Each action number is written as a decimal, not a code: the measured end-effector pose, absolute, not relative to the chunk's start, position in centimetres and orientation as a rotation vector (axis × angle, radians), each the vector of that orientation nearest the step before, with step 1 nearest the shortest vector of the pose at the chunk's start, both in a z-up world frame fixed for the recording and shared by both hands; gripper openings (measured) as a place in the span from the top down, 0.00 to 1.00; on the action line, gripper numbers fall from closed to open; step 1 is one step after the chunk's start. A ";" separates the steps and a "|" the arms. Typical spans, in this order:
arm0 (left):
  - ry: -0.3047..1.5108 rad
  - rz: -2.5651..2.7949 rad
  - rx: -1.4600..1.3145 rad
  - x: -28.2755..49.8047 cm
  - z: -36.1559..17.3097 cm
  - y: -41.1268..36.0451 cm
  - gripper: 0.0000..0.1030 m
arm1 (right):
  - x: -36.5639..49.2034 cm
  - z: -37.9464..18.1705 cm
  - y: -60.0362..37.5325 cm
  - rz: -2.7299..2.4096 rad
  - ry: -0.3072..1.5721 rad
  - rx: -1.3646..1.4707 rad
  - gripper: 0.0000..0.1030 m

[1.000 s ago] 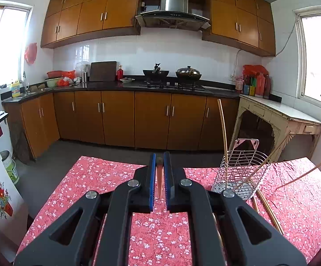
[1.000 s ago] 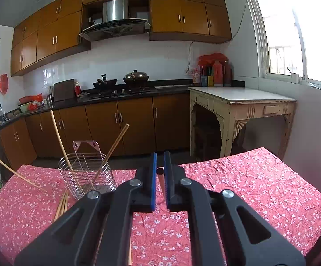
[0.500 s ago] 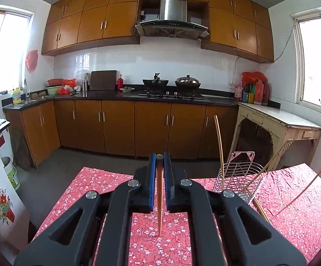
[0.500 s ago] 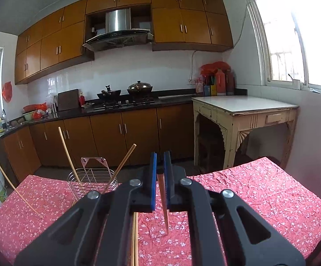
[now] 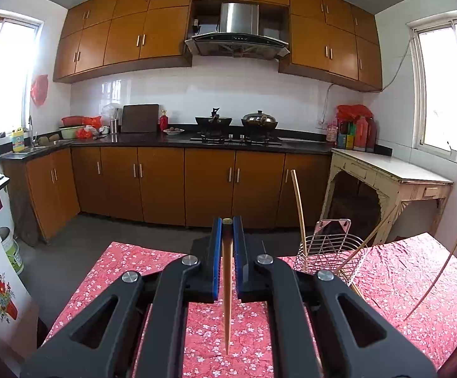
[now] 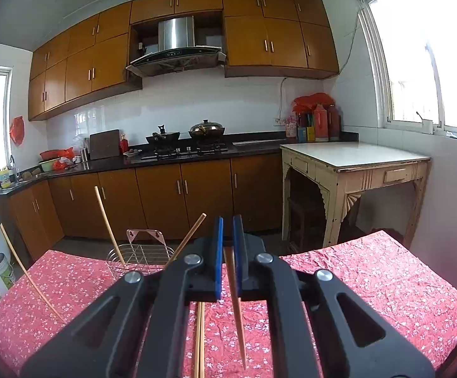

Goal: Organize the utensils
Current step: 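Lift both held chopsticks toward the wire holder, then lower both chopsticks into the wire holder from above, then open both tools to release the chopsticks into the holder, then close the right tool on a chopstick while the left tool approaches another, then grasp a chopstick with the left tool while the right tool regrasps its chopstick, then lift both held chopsticks up toward the wire holder, then lower both chopsticks into the wire holder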

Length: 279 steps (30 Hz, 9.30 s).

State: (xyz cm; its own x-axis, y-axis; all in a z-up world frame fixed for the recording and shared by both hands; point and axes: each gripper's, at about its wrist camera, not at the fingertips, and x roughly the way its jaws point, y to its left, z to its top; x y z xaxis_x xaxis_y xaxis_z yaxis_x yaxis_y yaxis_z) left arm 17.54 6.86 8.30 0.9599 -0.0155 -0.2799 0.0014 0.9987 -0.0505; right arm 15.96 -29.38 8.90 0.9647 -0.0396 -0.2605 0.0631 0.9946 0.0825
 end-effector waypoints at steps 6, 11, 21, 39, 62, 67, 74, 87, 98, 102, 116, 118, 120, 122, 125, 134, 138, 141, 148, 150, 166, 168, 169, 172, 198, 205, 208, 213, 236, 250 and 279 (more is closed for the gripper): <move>0.278 -0.027 -0.045 17.4 8.4 6.0 0.93 | 15.9 9.1 -29.1 -0.038 0.262 0.094 0.93; 0.276 -0.044 -0.061 17.6 9.0 5.7 0.93 | 16.1 9.7 -28.6 -0.016 0.262 0.104 0.93; 0.247 -0.093 -0.097 19.1 12.9 3.8 0.93 | 17.1 14.9 -26.2 0.078 0.204 0.118 0.93; 0.143 -0.126 -0.106 26.0 20.6 -3.0 0.93 | 26.9 21.7 -20.7 0.157 0.128 0.154 0.93; 0.321 -0.071 -0.107 31.5 12.9 -3.1 0.63 | 34.2 11.9 -22.5 0.108 0.364 0.208 0.58; 0.306 -0.027 -0.090 29.7 13.2 -1.2 0.53 | 32.3 11.7 -25.2 0.053 0.359 0.228 0.58; 0.346 0.015 -0.108 26.2 11.6 1.8 0.53 | 27.6 10.4 -28.8 -0.017 0.373 0.245 0.58; 0.621 -0.053 -0.055 20.2 -1.4 2.7 0.53 | 20.2 -4.4 -27.9 0.018 0.678 0.170 0.64; 0.780 -0.131 0.013 18.1 -8.2 0.0 0.53 | 19.8 -12.3 -24.3 0.079 0.864 0.114 0.86; 0.807 -0.148 0.009 18.1 -9.0 -0.5 0.53 | 20.4 -12.8 -24.0 0.087 0.880 0.094 0.86; 0.884 -0.167 0.015 19.1 -10.8 -1.8 0.53 | 21.6 -13.6 -23.6 0.087 0.900 0.031 0.90; 0.895 -0.163 0.018 19.5 -11.0 -2.2 0.55 | 21.8 -13.7 -23.8 0.063 0.901 0.032 0.92; 0.905 -0.156 0.032 19.8 -11.3 -2.7 0.63 | 22.3 -13.7 -24.6 0.023 0.904 0.060 0.93; 0.908 -0.132 0.065 20.1 -11.5 -3.3 0.73 | 23.0 -13.7 -25.7 -0.029 0.903 0.087 0.93; 0.916 -0.098 0.071 20.9 -11.5 -3.0 0.92 | 23.3 -13.7 -28.2 -0.104 0.899 0.141 0.93; 0.924 0.017 0.062 26.3 -11.5 2.3 0.93 | 24.6 -13.7 -32.3 -0.168 0.892 0.196 0.93; 0.916 0.001 0.048 27.0 -11.4 3.7 0.92 | 25.2 -13.7 -32.2 -0.136 0.889 0.192 0.92; 0.897 -0.028 0.029 25.8 -11.1 4.6 0.73 | 24.1 -13.4 -32.3 -0.110 0.882 0.207 0.89; 0.877 -0.055 0.039 22.3 -11.4 4.8 0.45 | 21.9 -13.5 -31.0 -0.092 0.888 0.143 0.83; 0.900 -0.060 0.045 22.2 -12.0 4.5 0.48 | 21.9 -13.5 -30.6 -0.087 0.889 0.132 0.83; 0.896 -0.058 0.038 22.3 -11.9 4.4 0.58 | 22.1 -13.6 -30.9 -0.081 0.889 0.142 0.84; 0.895 -0.062 0.029 22.2 -11.9 4.5 0.58 | 22.1 -13.6 -30.8 -0.085 0.890 0.134 0.84; 0.894 -0.063 0.026 22.2 -11.9 4.6 0.58 | 22.1 -13.6 -30.7 -0.087 0.891 0.130 0.84; 0.894 -0.064 0.024 22.1 -11.8 4.8 0.58 | 22.1 -13.6 -30.3 -0.095 0.893 0.111 0.84; 0.881 -0.092 0.044 20.8 -11.6 4.2 0.93 | 20.6 -12.9 -31.4 -0.090 0.834 0.171 0.93; 0.721 -0.108 0.033 17.2 -7.1 5.1 0.93 | 17.4 -9.4 -31.2 -0.093 0.743 0.159 0.93; 0.628 -0.103 0.008 16.0 -4.1 5.6 0.93 | 16.1 -6.5 -30.9 -0.089 0.651 0.143 0.93; 0.489 -0.068 -0.027 15.7 -0.1 6.3 0.93 | 15.0 -2.6 -30.7 -0.080 0.521 0.135 0.93; 0.359 -0.014 -0.083 19.3 5.8 6.7 0.93 | 19.0 5.9 -31.5 -0.073 0.330 0.181 0.93; 0.311 -0.017 -0.037 18.7 7.1 5.5 0.93 | 18.2 7.7 -31.5 -0.054 0.305 0.177 0.93; 0.211 -0.126 -0.065 17.6 14.5 2.3 0.93 | 15.5 16.1 -28.1 0.094 0.208 0.154 0.93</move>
State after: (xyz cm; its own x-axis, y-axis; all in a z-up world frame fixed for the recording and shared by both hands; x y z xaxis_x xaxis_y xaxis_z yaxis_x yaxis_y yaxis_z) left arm 17.62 2.32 14.53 0.9701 -0.1313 -0.2042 0.1177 0.9900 -0.0776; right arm 15.48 -28.06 16.10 0.9740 0.1091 -0.1985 -0.0773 0.9838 0.1618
